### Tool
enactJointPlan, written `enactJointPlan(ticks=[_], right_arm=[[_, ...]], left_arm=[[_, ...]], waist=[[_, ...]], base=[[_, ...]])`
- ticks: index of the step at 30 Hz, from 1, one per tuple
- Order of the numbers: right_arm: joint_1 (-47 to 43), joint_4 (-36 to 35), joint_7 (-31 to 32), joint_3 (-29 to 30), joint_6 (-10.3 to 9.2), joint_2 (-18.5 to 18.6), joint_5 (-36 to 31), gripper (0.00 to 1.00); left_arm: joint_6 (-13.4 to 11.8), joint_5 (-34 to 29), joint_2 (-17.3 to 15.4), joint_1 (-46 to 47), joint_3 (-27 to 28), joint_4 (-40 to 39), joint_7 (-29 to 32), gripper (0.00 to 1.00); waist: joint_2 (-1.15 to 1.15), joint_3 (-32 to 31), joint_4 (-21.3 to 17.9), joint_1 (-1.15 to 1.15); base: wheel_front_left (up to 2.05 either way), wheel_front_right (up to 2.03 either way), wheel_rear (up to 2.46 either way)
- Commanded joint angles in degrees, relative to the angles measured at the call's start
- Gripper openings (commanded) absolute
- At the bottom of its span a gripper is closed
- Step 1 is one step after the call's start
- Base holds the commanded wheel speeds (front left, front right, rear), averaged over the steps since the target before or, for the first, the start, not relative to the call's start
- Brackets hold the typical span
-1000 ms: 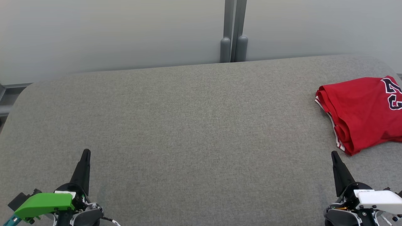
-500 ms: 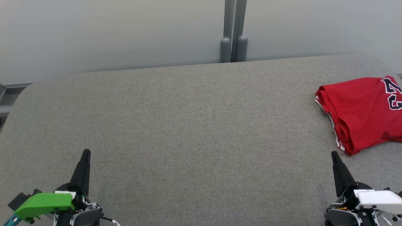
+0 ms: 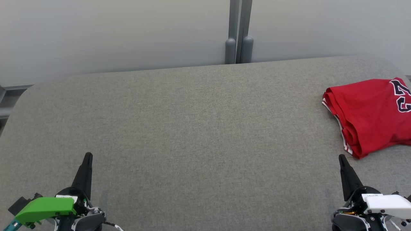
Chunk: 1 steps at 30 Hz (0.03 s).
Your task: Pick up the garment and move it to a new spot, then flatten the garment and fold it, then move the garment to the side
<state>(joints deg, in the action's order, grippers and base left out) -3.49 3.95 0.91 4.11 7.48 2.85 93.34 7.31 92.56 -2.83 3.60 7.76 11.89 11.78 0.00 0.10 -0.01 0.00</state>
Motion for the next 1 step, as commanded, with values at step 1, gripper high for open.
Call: enactJointPlan(ticks=[1], right_arm=[[-0.69, -0.24, 0.15, 0.10, 0.02, 0.09, 0.07, 0.00]], left_arm=[[0.34, 0.02, -0.04, 0.73, 0.20, -0.11, 0.12, 0.00]], waist=[[0.00, 0.00, 0.00, 0.00]], base=[[0.00, 0.00, 0.00]])
